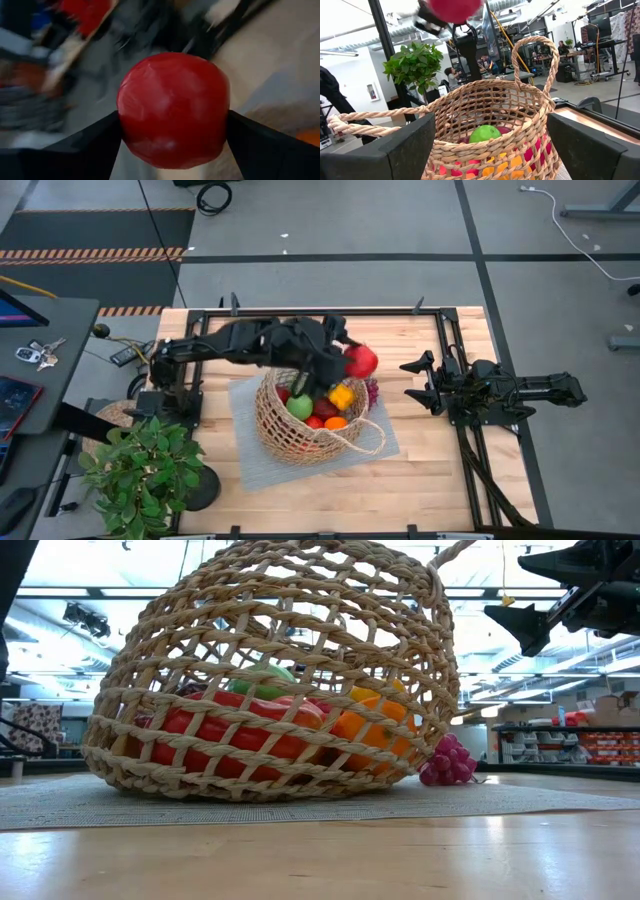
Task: Build produce basket
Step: Put the red apple into the basket
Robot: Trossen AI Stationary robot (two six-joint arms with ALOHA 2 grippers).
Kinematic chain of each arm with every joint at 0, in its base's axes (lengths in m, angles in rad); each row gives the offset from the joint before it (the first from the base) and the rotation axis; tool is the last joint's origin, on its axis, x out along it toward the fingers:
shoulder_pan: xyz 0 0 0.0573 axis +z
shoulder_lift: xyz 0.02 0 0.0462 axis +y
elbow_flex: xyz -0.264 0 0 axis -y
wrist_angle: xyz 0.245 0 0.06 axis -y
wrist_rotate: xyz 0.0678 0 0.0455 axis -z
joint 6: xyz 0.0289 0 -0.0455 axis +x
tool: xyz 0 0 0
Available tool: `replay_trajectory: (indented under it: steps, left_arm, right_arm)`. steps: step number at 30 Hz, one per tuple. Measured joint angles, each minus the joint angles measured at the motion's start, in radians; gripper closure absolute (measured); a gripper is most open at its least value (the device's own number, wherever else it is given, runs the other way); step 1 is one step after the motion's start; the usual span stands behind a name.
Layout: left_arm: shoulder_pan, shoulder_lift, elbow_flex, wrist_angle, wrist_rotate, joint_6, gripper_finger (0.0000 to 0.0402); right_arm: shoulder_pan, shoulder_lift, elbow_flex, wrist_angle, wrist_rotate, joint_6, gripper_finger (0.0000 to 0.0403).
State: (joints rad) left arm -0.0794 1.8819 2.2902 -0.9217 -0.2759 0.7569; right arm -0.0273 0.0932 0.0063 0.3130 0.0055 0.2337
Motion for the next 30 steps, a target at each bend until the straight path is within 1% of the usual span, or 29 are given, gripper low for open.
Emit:
replay_trajectory:
  steps: [5, 8, 10, 14, 17, 20, 23, 25, 27, 30]
  left_arm:
    - [0.062, -0.033, 0.000, 0.043, 0.320, -0.265, 0.0072]
    - [0.114, -0.045, 0.002, 0.076, 0.468, -0.430, 0.0072]
    - [0.146, -0.046, 0.002, 0.099, 0.545, -0.551, 0.0072]
    - [0.201, -0.045, 0.002, 0.101, 0.566, -0.802, 0.0072]
    - [0.226, -0.044, 0.002, 0.099, 0.565, -0.921, 0.0072]
    - [0.231, -0.043, 0.001, 0.095, 0.564, -0.955, 0.0072]
    - [0.227, -0.043, 0.002, 0.075, 0.566, -0.954, 0.0072]
    - [0.225, -0.043, 0.002, 0.003, 0.553, -0.948, 0.0072]
    - [0.221, -0.041, -0.001, -0.108, 0.522, -0.948, 0.0072]
    - [0.205, -0.029, -0.040, -0.241, 0.465, -0.960, 0.0072]
  right_arm:
    - [0.000, 0.000, 0.000, 0.002, 0.000, 0.000, 0.0018]
    - [0.000, 0.000, 0.000, 0.003, 0.000, 0.000, 0.0018]
    - [0.000, 0.002, 0.000, 0.001, 0.000, 0.000, 0.0018]
    - [0.000, 0.006, 0.000, 0.004, 0.000, 0.000, 0.0018]
    - [0.000, 0.006, 0.000, 0.005, 0.000, 0.000, 0.0018]
    - [0.000, 0.006, 0.000, 0.007, 0.000, 0.000, 0.0018]
    - [0.000, 0.006, 0.000, 0.007, 0.000, 0.000, 0.0018]
    - [0.000, 0.006, 0.000, 0.007, 0.000, 0.000, 0.0018]
    - [0.000, 0.006, 0.000, 0.007, 0.000, 0.000, 0.0018]
    - [0.000, 0.006, 0.000, 0.007, 0.000, 0.000, 0.0018]
